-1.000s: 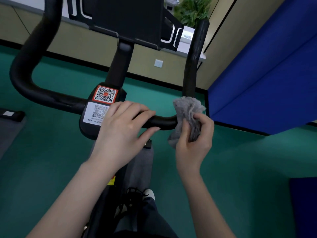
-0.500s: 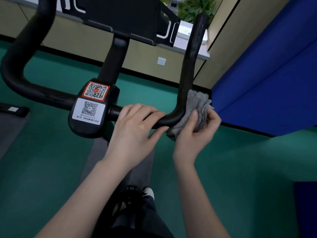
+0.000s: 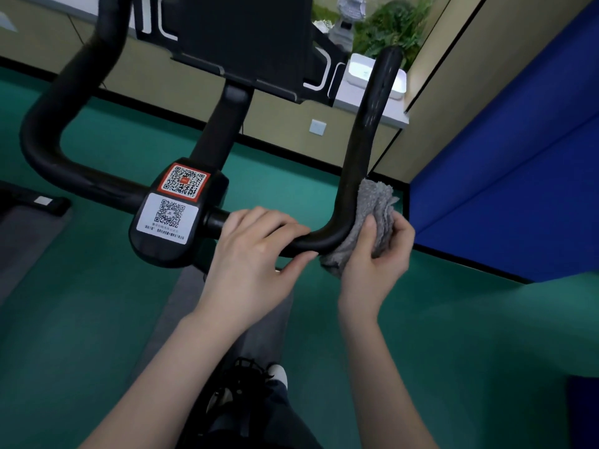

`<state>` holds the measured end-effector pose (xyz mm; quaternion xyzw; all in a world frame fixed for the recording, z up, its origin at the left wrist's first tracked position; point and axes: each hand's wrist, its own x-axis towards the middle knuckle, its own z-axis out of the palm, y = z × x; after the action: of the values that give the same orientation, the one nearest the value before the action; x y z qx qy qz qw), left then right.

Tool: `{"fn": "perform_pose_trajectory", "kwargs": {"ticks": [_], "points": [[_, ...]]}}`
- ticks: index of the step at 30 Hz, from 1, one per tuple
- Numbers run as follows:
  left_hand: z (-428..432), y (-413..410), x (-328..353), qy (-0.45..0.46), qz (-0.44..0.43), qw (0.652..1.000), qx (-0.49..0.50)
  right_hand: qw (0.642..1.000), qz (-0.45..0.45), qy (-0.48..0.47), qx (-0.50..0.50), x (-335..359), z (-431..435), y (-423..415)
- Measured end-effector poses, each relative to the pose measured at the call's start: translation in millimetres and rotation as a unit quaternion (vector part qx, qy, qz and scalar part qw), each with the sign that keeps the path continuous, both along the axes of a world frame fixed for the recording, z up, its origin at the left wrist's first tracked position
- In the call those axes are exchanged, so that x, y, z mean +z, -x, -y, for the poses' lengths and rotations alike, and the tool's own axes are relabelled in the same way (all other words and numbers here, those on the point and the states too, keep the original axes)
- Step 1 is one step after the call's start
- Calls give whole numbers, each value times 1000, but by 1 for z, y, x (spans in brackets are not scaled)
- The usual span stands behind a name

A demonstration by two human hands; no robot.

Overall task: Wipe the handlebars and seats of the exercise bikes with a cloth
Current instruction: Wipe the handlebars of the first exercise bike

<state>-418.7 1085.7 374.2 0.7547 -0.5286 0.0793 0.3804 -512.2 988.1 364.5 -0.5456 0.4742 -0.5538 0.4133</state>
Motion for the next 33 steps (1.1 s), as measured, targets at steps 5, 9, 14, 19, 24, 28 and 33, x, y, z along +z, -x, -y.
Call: {"fn": "perform_pose_trajectory", "kwargs": {"ticks": [5,9,14,19,24,28,33], "points": [[11,10,2,6,8,999,36,1000,16,1,17,-6,-12,3],[22,20,0,4,11,999,53,999,22,-15,30,2,16,1],[24,23,1,8,10,998,63,979,-89,127,130,14,25,15],[25,24,4,4,-4,998,65,870,-281,286,287,40,54,14],[25,25,5,5,-29,997,70,859,-299,259,324,61,75,2],[24,26,6,-2,-41,997,71,793,-355,278,410,68,76,0],[25,27,9,-10,-61,995,75,773,-415,222,426,88,96,-16]]}}
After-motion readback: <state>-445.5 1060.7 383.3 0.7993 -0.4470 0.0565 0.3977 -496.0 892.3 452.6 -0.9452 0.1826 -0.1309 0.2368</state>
